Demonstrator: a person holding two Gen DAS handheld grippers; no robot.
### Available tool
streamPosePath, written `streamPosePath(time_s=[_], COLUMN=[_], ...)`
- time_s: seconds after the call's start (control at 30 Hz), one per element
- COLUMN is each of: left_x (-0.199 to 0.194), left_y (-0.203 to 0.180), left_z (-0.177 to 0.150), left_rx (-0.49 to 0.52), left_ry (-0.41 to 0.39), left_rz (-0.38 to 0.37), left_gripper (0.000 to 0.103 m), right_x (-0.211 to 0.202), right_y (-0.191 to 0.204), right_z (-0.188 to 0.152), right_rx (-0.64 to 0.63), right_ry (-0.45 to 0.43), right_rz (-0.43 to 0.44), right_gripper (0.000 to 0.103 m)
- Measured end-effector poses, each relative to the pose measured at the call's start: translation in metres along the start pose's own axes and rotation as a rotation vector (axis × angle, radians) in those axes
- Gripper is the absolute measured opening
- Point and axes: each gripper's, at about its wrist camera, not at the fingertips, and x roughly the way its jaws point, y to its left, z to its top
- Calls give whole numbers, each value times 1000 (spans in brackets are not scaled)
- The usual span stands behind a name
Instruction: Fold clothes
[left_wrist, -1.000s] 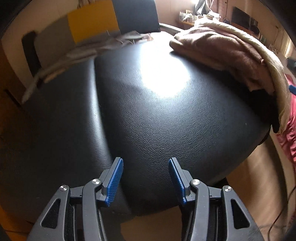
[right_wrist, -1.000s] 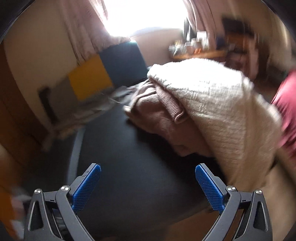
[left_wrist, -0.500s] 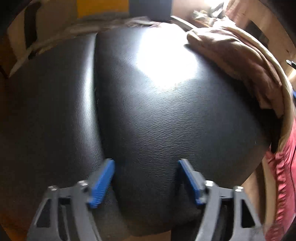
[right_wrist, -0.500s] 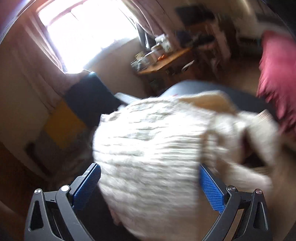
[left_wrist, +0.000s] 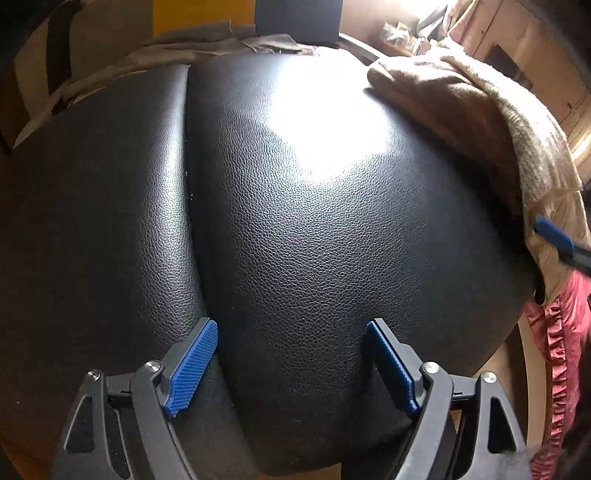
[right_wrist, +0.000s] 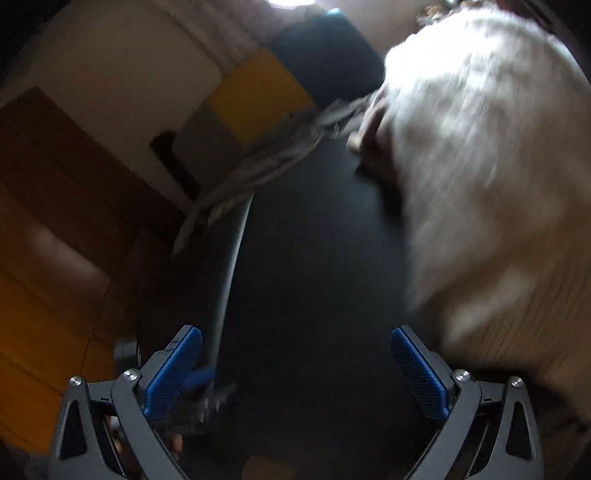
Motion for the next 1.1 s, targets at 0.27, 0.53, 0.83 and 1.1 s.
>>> streamPosePath(time_s=[0.27,0.53,0.83,1.1], left_x=[-101,-98,-8,26], left_y=[-56,-122,-189,-220], left_z=[91,224,317,340], left_rx=[106,184,208,191], left_ry=[-186,-176,-77,-28], left_rz=[-255,-429,-424,-459], left_gripper=[75,78,77,31], right_x=[-16,3,-5,-26], right_y=[12,-21,-53,-79], right_z=[-40,-30,-33,-25], right_rx=[-68,-100,-70,-19], right_ry=[10,21,29,-43], right_rz=[-182,-237,-207,-236], right_gripper=[103,103,103,103])
